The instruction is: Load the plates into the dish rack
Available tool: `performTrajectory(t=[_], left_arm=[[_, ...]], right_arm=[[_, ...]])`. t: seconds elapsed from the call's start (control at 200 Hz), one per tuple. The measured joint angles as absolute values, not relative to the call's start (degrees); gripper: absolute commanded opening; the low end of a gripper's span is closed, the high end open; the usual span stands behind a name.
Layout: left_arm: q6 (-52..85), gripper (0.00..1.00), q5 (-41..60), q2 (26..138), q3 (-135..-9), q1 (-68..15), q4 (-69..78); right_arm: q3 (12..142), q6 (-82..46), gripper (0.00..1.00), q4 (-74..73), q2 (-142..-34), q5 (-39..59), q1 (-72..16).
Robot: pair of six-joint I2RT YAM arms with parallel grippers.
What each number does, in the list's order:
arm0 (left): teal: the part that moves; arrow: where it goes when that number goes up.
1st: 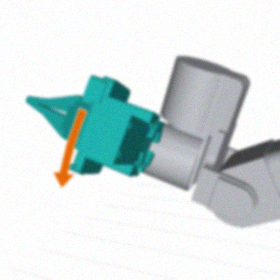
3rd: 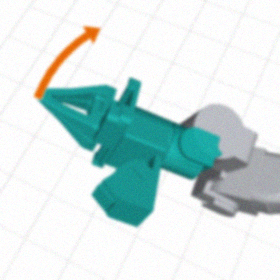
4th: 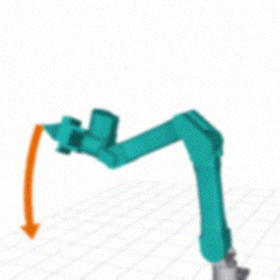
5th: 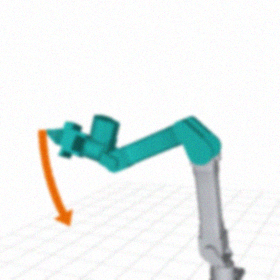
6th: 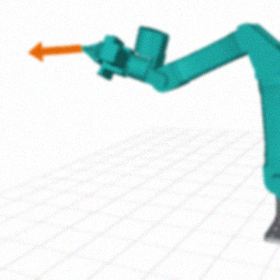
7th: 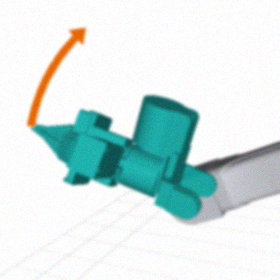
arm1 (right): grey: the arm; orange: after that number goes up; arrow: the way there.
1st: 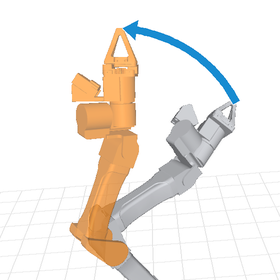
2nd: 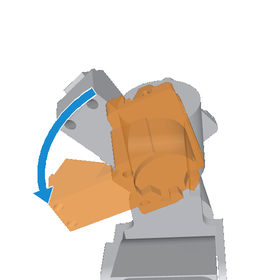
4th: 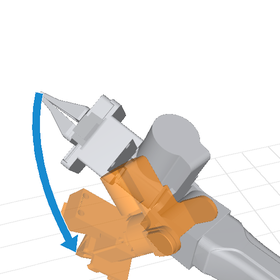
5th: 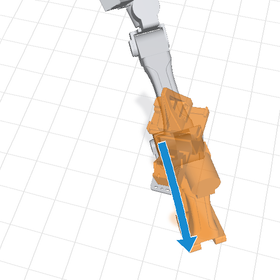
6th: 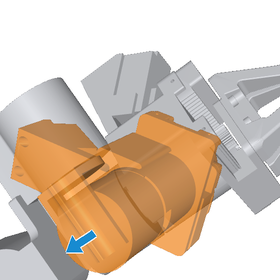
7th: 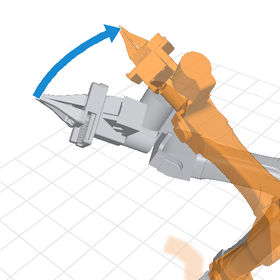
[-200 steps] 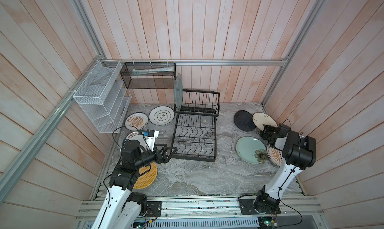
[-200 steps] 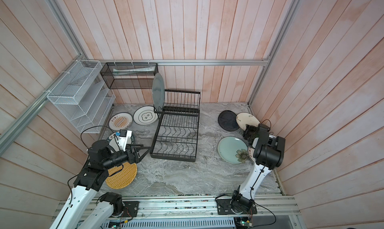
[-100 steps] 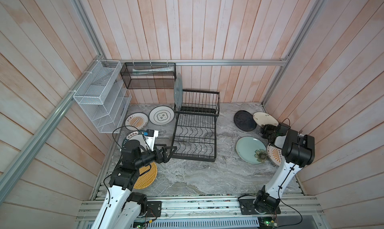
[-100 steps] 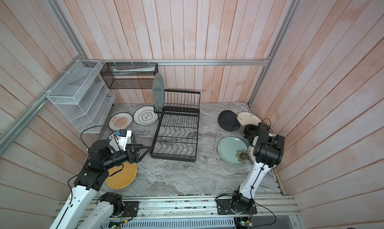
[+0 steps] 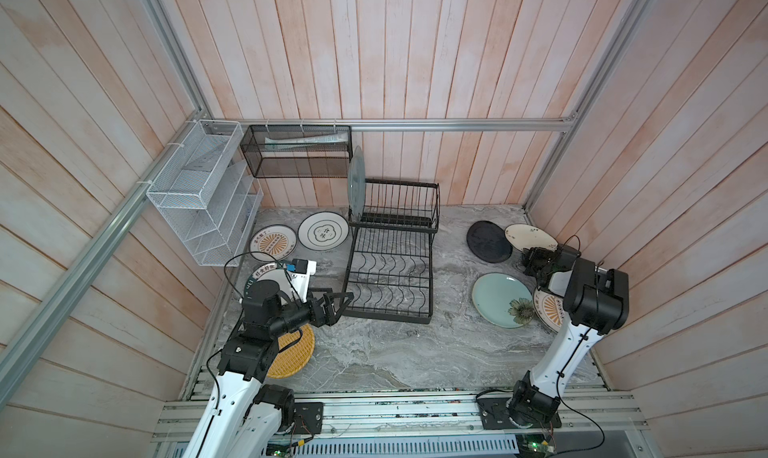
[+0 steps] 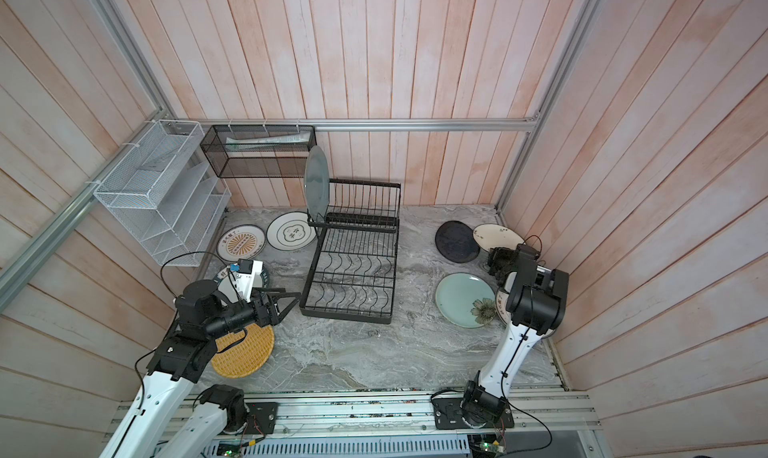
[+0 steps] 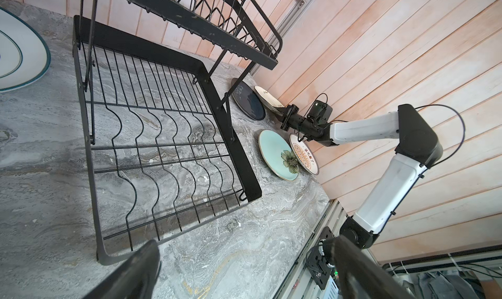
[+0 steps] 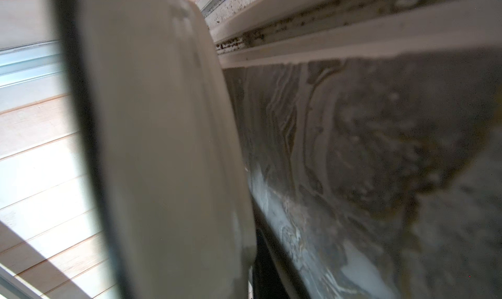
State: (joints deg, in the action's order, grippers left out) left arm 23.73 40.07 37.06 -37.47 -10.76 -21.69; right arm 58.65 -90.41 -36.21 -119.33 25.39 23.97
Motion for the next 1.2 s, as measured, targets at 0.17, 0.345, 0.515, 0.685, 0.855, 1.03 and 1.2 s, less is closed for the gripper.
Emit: performTrajectory(t=[0.17, 0.345, 0.515, 0.685, 0.855, 1.03, 1.2], left_arm=[[23.7, 1.0, 40.1, 37.0, -37.5, -10.8, -21.7], [23.7, 1.0, 40.1, 36.9, -37.5, -10.8, -21.7], [23.7, 1.0, 40.1, 36.9, -37.5, -10.8, -21.7], [23.8, 1.0, 40.1, 36.6, -37.5, -10.8, -21.7], [23.8, 1.0, 40.0, 36.5, -37.5, -10.8, -21.7], [23.8, 1.0, 39.4, 36.3, -37.5, -10.8, -21.8], [23.8, 1.0, 39.2, 36.2, -37.5, -10.8, -21.8]], right_arm=[[57.5, -90.3, 0.0, -36.0, -117.7, 25.7, 23.4], [56.2, -89.6, 0.0, -36.1, -114.4, 27.2, 22.2], [55.3, -88.8, 0.0, -37.8, -110.3, 28.8, 21.8], [52.0, -88.0, 0.0, -40.4, -105.3, 30.4, 21.3], [44.0, -87.3, 0.0, -41.8, -96.4, 32.6, 19.9], [32.5, -86.5, 0.0, -42.8, -84.6, 35.3, 19.4], [23.0, -84.1, 0.0, -38.2, -70.9, 37.6, 19.2]])
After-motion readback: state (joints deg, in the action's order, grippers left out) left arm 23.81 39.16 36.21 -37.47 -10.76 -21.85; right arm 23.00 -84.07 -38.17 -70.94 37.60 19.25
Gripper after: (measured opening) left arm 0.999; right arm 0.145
